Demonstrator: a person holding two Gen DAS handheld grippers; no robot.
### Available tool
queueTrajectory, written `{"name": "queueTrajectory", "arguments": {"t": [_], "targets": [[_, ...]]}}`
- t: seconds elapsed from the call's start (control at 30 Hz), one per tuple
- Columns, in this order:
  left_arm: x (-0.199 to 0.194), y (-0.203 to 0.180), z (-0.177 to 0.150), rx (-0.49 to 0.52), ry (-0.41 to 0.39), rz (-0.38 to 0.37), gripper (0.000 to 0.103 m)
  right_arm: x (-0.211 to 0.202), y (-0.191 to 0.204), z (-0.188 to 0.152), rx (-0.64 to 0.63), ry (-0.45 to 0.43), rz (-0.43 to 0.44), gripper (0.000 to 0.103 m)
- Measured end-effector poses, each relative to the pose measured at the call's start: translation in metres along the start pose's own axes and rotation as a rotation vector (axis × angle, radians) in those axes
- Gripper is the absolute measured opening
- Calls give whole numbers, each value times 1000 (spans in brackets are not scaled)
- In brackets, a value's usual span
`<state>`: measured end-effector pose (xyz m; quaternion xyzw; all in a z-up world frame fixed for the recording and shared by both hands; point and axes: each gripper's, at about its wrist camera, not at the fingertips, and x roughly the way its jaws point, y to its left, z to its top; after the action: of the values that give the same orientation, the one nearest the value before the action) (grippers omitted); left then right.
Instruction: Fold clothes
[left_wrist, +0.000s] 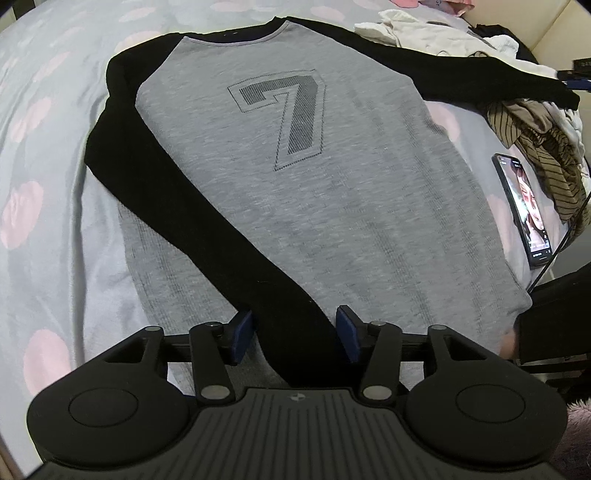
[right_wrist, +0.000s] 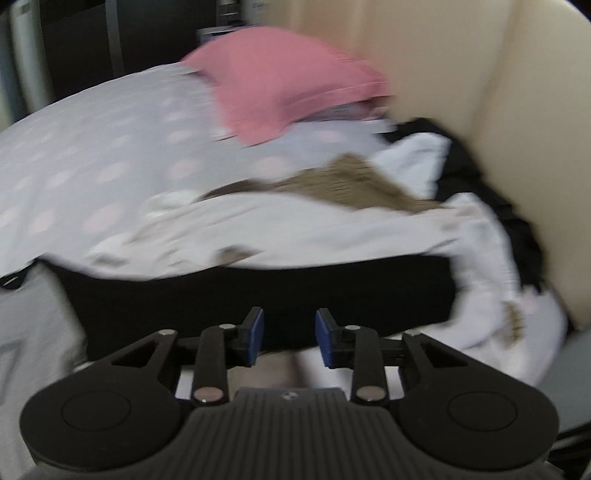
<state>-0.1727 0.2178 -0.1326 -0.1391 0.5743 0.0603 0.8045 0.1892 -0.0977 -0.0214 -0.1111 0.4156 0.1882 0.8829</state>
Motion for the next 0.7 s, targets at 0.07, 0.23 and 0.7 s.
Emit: {"name": "queueTrajectory", "arguments": {"t": [0.07,0.23,0.7], "targets": [[1,0,0,-1,2,0,47,-2,25,-11,-26,11,67,40],[3,-1,-2,-2,8,-2,47,-13,82,-40,-85,26,202,45],[9,0,-5,-4,21,10,39,-25,224,-162,-349,241,468,59]]}}
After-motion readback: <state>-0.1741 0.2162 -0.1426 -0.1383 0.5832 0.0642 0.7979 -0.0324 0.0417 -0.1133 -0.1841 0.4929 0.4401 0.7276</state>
